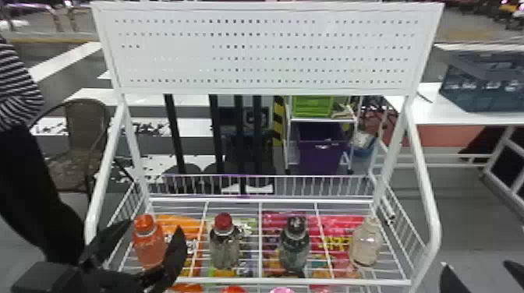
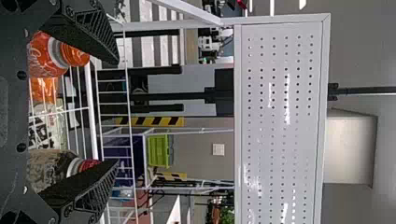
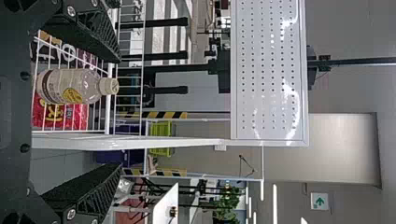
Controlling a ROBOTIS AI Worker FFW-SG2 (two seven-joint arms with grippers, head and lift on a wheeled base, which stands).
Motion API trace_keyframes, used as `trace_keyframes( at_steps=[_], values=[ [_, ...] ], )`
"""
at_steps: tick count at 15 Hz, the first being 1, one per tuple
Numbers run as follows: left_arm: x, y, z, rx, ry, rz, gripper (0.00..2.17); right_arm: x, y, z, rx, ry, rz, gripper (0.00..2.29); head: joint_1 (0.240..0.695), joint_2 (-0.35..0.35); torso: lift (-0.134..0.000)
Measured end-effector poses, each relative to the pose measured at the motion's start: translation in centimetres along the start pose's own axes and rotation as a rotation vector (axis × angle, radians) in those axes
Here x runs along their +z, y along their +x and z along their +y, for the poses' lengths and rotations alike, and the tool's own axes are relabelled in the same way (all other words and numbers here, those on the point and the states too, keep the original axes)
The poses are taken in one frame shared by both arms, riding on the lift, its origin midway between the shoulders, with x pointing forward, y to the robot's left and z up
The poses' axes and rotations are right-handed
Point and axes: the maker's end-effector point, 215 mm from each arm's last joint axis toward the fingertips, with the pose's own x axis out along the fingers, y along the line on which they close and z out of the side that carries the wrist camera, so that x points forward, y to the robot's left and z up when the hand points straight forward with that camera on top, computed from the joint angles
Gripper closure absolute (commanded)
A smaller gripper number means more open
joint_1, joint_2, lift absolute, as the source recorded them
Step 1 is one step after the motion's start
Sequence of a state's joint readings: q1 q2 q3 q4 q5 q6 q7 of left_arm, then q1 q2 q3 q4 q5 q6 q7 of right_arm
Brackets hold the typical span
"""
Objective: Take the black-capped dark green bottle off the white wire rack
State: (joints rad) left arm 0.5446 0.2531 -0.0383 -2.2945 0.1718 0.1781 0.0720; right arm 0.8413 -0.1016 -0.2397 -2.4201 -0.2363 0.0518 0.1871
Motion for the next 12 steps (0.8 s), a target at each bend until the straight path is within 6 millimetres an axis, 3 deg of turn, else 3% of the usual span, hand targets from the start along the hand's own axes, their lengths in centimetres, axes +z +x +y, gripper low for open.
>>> trace_keyframes(
  at_steps=[4,7,9,12],
  values=[
    [-0.1,0.0,0.0,0.0,0.0,0.001,0.15,-0.3,0.0,0.0,-0.001,0.001,0.007,0.12,0.499,0.0,0.0],
    [-0.1,0.1,0.0,0.001,0.0,0.001,0.15,-2.4,0.1,0.3,-0.001,0.011,0.028,0.13,0.499,0.0,0.0],
    [0.0,0.1,-0.1,-0.001,-0.002,-0.001,0.15,-5.1,0.3,2.1,0.022,0.023,0.029,0.13,0.499,0.0,0.0],
    [0.2,0.1,-0.1,0.0,-0.002,-0.004,0.15,-9.7,1.4,6.7,0.086,0.028,0.033,0.13,0.499,0.0,0.0]
  ],
)
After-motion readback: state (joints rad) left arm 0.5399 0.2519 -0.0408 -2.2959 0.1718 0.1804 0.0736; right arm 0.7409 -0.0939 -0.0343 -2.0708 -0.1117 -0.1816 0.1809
